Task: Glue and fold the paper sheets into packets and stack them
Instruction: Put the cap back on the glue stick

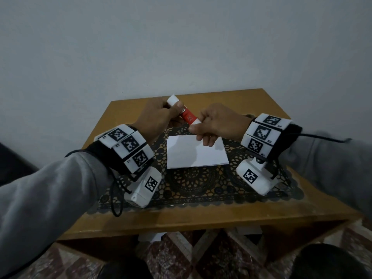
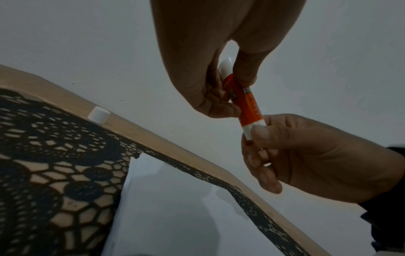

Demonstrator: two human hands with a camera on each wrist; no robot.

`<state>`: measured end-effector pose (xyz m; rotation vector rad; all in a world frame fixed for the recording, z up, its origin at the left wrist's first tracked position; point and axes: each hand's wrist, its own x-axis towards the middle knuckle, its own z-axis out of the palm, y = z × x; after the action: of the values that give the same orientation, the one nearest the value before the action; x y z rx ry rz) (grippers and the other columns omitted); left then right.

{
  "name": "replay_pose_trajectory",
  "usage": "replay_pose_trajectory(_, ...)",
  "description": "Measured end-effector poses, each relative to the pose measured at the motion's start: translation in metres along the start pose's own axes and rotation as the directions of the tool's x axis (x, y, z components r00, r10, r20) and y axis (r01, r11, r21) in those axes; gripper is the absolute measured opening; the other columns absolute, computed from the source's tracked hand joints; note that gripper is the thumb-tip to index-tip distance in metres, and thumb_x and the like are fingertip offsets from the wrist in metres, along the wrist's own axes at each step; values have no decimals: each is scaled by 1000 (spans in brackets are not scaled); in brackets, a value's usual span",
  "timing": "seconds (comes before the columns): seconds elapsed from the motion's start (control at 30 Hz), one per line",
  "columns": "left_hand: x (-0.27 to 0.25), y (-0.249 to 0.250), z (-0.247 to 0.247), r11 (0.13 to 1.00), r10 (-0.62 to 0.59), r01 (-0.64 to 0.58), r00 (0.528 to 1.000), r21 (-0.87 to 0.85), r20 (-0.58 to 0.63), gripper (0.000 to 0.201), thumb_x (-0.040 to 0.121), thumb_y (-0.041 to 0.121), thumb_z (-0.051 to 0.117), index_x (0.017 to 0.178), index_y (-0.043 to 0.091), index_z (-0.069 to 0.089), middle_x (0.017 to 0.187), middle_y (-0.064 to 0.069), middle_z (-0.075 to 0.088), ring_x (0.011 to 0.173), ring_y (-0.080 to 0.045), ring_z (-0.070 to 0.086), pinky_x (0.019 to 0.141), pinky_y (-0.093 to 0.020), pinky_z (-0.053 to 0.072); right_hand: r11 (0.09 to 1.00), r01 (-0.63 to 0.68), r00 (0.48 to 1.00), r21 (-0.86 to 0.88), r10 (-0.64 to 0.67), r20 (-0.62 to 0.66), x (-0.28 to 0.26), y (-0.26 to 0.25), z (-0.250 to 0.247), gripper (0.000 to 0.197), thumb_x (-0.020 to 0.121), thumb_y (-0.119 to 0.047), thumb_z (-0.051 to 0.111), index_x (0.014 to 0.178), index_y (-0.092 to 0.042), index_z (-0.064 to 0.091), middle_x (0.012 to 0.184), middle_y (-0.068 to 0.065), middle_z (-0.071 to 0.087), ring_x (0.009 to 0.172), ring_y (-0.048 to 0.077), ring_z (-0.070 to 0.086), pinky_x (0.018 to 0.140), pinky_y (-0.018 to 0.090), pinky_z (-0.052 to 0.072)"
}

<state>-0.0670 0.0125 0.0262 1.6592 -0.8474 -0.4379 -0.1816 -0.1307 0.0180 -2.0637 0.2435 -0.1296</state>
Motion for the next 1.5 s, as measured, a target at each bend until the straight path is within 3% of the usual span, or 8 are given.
replay_pose_trajectory(0.27,9,1,-1,993,-58,70,990,-96,127,25,92,16,59,102,-7,61,87,-13,66,74,-17,65,70,-25,54,995,52,998,87,-48,-49,13,1,4,20,95,-17,58,106,0,61,92,22,70,66,27,67,60,36,57)
replay_pose_trajectory(0.37,29,0,-21,970,-90,63,990,235,108,25,84,15,70,104,4,61,90,-8,64,77,-15,62,70,-21,51,999,32,992,20,-30,-124,22,10,-2,19,96,-19,57,106,-3,61,87,18,70,63,24,67,59,34,56)
replay_pose_trajectory(0.47,58,-13,-54,660,5,1,1000,751,-5,24,86,19,67,109,15,62,105,-6,64,90,-16,59,75,-24,44,999,15,989,-43,-21,-146,29,23,-12,19,95,-21,59,107,-6,60,87,18,70,64,23,66,60,33,57)
replay_pose_trajectory(0.7,91,-52,-70,178,-157,-34,986,983,63,42,98,21,48,140,21,46,148,-4,41,132,-26,41,101,-32,36,997,-3,989,-77,-8,-149,40,42,-19,25,93,-24,62,112,-8,60,87,16,69,63,20,66,57,29,57)
replay_pose_trajectory(0.93,107,-76,-72,298,-118,6,993,954,30,19,88,7,60,103,9,71,115,-15,65,104,-32,59,84,-33,45,993,-3,992,-118,-12,-126,41,44,-17,25,92,-26,62,111,-9,62,81,10,69,64,22,68,61,35,59)
replay_pose_trajectory(1.13,78,-35,-54,931,-85,49,993,362,85,13,87,0,63,97,7,67,87,-12,67,81,-21,65,78,-26,57,987,-14,995,-158,-3,-103,39,42,-16,21,95,-27,57,110,-13,61,76,8,66,61,20,66,58,32,57)
replay_pose_trajectory(1.3,35,0,-30,945,-36,-11,990,326,138,18,89,-3,58,103,3,66,83,-8,66,60,1,63,58,-7,48,989,23,997,-145,-34,-72,30,30,-7,12,96,-25,57,102,-16,61,76,8,66,60,19,65,54,27,53)
replay_pose_trajectory(1.5,16,12,-31,912,4,-90,978,400,209,17,89,6,62,103,12,69,80,-4,69,61,5,61,60,-7,47,982,100,993,-162,-109,-50,9,19,-7,9,96,-24,57,96,-17,63,73,7,65,59,17,65,55,28,54)
